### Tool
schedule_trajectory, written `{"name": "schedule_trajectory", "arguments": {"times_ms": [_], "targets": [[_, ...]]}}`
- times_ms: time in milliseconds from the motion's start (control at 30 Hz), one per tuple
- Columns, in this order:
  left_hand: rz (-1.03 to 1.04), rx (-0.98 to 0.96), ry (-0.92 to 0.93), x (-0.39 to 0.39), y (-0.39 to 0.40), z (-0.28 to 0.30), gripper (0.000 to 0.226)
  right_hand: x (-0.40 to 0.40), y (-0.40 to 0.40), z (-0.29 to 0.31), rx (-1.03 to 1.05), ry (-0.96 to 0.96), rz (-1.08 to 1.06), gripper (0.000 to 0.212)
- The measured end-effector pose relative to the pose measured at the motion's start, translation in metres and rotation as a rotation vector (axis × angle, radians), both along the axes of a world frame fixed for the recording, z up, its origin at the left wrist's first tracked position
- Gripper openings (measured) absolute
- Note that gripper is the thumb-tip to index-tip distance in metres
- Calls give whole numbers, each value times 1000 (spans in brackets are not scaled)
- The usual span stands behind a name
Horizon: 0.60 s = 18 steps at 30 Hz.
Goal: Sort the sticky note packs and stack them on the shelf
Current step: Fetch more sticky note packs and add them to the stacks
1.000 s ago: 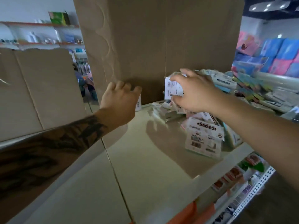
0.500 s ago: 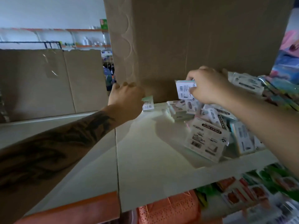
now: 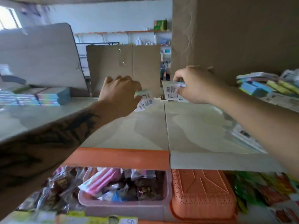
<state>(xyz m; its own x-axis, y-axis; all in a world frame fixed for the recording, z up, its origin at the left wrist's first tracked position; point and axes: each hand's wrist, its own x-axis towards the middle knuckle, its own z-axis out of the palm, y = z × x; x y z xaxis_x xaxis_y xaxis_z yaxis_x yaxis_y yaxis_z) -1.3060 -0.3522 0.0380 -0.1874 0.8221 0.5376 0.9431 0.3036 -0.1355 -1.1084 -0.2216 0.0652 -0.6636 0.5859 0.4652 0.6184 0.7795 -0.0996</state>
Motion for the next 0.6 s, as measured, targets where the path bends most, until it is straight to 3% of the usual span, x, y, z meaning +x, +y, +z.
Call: {"name": "schedule_trajectory", "arguments": {"times_ms": [367, 600], "targets": [[45, -16, -100, -167, -111, 3, 25, -180, -97, -2, 9, -66, 175, 8], [-98, 0, -364, -280, -167, 7, 19, -283, -160, -5, -183, -43, 219, 10]]}}
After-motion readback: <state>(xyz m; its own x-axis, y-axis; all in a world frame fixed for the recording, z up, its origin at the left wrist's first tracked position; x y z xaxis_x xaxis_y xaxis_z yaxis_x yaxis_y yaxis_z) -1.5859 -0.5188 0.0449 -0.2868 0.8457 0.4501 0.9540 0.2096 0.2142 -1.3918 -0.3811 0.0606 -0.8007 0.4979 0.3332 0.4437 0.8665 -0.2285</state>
